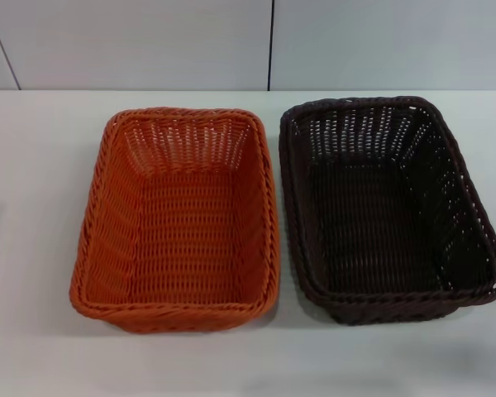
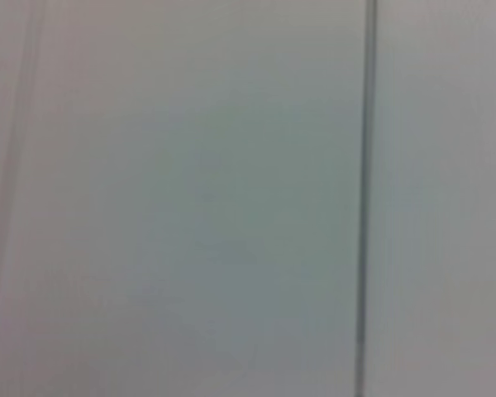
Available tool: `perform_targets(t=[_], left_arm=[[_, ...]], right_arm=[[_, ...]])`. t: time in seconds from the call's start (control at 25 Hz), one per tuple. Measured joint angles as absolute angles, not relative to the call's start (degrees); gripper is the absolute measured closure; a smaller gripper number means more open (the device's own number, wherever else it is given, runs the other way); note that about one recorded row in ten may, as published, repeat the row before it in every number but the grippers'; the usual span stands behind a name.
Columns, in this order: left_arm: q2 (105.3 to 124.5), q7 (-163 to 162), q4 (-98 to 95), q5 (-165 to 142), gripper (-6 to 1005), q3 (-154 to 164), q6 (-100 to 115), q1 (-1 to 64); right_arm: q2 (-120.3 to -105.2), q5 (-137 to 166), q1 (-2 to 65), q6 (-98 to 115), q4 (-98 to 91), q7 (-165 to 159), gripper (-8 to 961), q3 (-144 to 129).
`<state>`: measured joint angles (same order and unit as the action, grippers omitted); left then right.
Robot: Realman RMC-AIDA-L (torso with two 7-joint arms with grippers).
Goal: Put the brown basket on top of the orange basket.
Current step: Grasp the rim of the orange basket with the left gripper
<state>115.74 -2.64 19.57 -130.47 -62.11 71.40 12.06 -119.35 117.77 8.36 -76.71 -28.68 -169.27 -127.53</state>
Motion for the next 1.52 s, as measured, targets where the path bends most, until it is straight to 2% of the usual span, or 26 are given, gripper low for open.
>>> perform_targets(t=[0.16, 0.2, 0.24, 0.28, 0.32, 0.4, 0.44, 0.56, 0.6, 0.64, 0.68, 0.72, 0.76, 1.04, 1.52], left_arm=[[108.79, -2.39, 39.5, -136.2, 318, -63.62, 51.55, 7.45], [107.64, -2.13, 44.29, -137.41, 319, -64.39, 47.01, 6.36], [105.71, -1.57, 56.73, -141.07, 320, -69.51, 31.2, 3.83], [105.71, -1.57, 56.73, -141.07, 320, -69.51, 31.2, 3.83], [105.76, -1.43, 65.9, -145.13, 321, -74.92, 17.2, 2.05], [105.76, -1.43, 65.9, -145.13, 322, -74.92, 17.2, 2.05], [108.11, -1.01, 78.8, -151.73, 323, -82.07, -2.96, 0.4], [112.67, 3.68, 89.77, -155.43, 324, -88.24, -23.78, 0.42], [112.67, 3.68, 89.77, -155.43, 325, -88.24, -23.78, 0.42], [116.08, 8.81, 94.73, -155.74, 326, -92.44, -35.28, 1.73], [116.08, 8.81, 94.73, -155.74, 326, -92.44, -35.28, 1.73], [117.54, 11.08, 96.76, -155.76, 327, -94.46, -40.9, 2.79], [118.15, 12.44, 98.56, -155.88, 327, -95.63, -47.23, 4.15], [118.12, 12.39, 101.04, -157.43, 332, -92.78, -59.48, 7.69], [118.21, 11.79, 92.97, -158.17, 339, -90.72, -60.52, 11.72]], right_arm=[[-119.31, 117.77, 8.49, -76.7, -28.89, -169.27, 280, -127.45], [-119.31, 117.78, 8.56, -76.69, -28.91, -169.27, 280, -127.38], [-119.3, 117.78, 8.67, -76.69, -28.92, -169.27, 280, -127.24], [-119.3, 117.78, 8.67, -76.69, -28.92, -169.27, 280, -127.24], [-119.29, 117.79, 8.83, -76.54, -28.93, -169.27, 281, -127.2], [-119.28, 117.77, 8.86, -76.35, -28.92, -169.27, 281, -127.09], [-119.27, 117.78, 8.97, -75.95, -28.92, -169.27, 281, -126.92], [-119.27, 117.75, 9.32, -75.24, -28.97, -169.28, 281, -126.84], [-119.27, 117.74, 9.44, -74.92, -28.97, -169.28, 281, -126.83], [-119.27, 117.72, 9.62, -74.63, -28.96, -169.28, 281, -126.81], [-119.27, 117.72, 9.62, -74.63, -28.96, -169.28, 281, -126.81], [-119.26, 117.69, 9.87, -74.39, -28.94, -169.28, 280, -126.78], [-119.26, 117.69, 9.87, -74.39, -28.94, -169.28, 280, -126.78], [-119.17, 117.65, 10.2, -74.27, -29.01, -169.27, 280, -126.81], [-119.18, 117.59, 10.23, -74.29, -29.09, -169.27, 281, -127.09]])
